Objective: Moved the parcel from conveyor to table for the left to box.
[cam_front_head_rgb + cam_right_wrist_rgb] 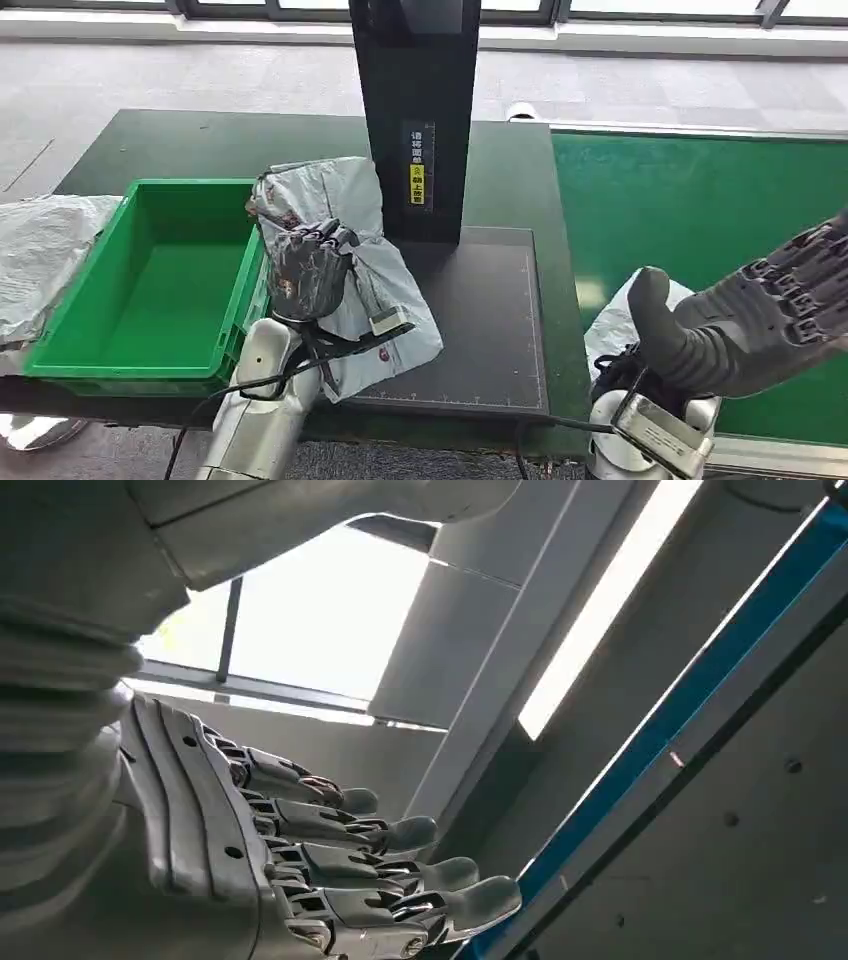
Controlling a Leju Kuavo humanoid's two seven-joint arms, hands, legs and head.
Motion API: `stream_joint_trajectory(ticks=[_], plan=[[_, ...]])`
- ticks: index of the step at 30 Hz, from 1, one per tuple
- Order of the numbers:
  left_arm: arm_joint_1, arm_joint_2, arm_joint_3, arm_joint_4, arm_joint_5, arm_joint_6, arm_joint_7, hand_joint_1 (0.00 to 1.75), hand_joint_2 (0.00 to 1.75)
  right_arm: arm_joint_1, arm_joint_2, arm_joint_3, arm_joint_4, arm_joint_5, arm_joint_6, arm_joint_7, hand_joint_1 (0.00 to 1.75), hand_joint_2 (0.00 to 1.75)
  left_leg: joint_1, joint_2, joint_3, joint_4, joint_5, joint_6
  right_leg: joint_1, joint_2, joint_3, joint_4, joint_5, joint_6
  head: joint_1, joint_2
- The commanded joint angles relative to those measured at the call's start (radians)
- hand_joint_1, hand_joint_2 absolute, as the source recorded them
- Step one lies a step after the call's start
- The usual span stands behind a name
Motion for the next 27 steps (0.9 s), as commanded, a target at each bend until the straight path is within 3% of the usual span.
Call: stream_joint_trajectory(ticks=[1, 2, 4, 5, 14, 15, 17, 21, 22, 27], plan=[[0.061, -0.031, 0.075, -0.098, -0.004, -0.004, 0.002, 1.75, 1.75, 0.080, 0.034, -0.020, 0.002, -0.003, 0.002, 0.002, 0.00, 1.75, 0.001, -0.001, 0.002, -0.002, 0.000, 0.000, 0.001, -0.001, 0.002, -0.002, 0.000, 0.000, 0.000, 0.000], [0.061, -0.031, 0.075, -0.098, -0.004, -0.004, 0.002, 1.75, 1.75, 0.080, 0.034, -0.020, 0.002, -0.003, 0.002, 0.002, 0.00, 1.75, 0.001, -0.001, 0.003, -0.003, 0.001, 0.000, 0.001, -0.001, 0.003, -0.004, 0.001, 0.000, 0.000, 0.000], [0.023, -0.010, 0.021, -0.548, -0.116, -0.004, 0.030, 1.75, 1.75, 0.073, 0.034, -0.057, -0.012, -0.025, 0.002, 0.002, 0.00, 1.75, 0.001, -0.001, -0.001, 0.000, 0.000, 0.000, 0.001, -0.001, 0.000, -0.001, 0.000, 0.000, 0.000, 0.000], [0.023, -0.010, 0.021, -0.548, -0.116, -0.004, 0.030, 1.75, 1.75, 0.073, 0.034, -0.057, -0.012, -0.025, 0.002, 0.002, 0.00, 1.75, 0.002, 0.000, -0.006, 0.003, -0.001, 0.000, 0.002, 0.000, -0.005, 0.002, 0.000, -0.001, 0.000, 0.000], [0.023, -0.010, 0.021, -0.548, -0.116, -0.004, 0.030, 1.75, 1.75, 0.073, 0.034, -0.057, -0.012, -0.025, 0.002, 0.002, 0.00, 1.75, 0.001, -0.001, 0.000, -0.002, 0.001, 0.000, 0.001, -0.002, 0.000, -0.003, 0.001, -0.001, 0.000, 0.000], [-0.008, -0.008, 0.050, -0.636, -0.116, -0.004, 0.002, 1.75, 1.75, 0.072, 0.034, -0.087, -0.014, -0.041, 0.002, 0.002, 0.00, 1.75, 0.001, 0.000, 0.000, -0.001, 0.001, 0.000, 0.002, -0.001, -0.001, -0.002, 0.001, -0.001, 0.000, 0.000], [-0.020, -0.008, 0.116, -0.625, -0.116, -0.004, -0.007, 1.75, 1.75, 0.072, 0.034, -0.086, -0.015, -0.040, 0.002, 0.002, 0.00, 1.75, 0.001, 0.000, -0.001, -0.001, 0.001, 0.000, 0.002, -0.002, -0.001, -0.002, 0.001, -0.001, 0.000, 0.000], [-0.043, 0.041, 0.225, -0.525, -0.116, -0.004, 0.045, 1.75, 1.75, 0.081, 0.034, -0.085, -0.016, -0.046, 0.002, 0.002, 0.00, 1.75, 0.000, 0.001, 0.001, -0.002, 0.001, 0.000, 0.000, 0.000, 0.000, -0.002, 0.001, -0.001, 0.000, 0.000], [-0.067, 0.049, 0.300, -0.442, -0.116, -0.004, 0.075, 1.75, 1.75, 0.087, 0.034, -0.079, -0.029, -0.052, 0.002, 0.002, 0.00, 1.75, 0.000, 0.001, 0.003, -0.006, 0.003, -0.001, 0.001, -0.001, 0.002, -0.005, 0.002, -0.002, 0.000, 0.000], [-0.067, 0.049, 0.300, -0.442, -0.116, -0.004, 0.075, 1.75, 1.75, 0.087, 0.034, -0.079, -0.029, -0.052, 0.002, 0.002, 0.00, 1.75, 0.000, 0.000, 0.003, -0.005, 0.003, -0.001, 0.001, -0.001, 0.002, -0.004, 0.002, -0.002, 0.000, 0.000]])
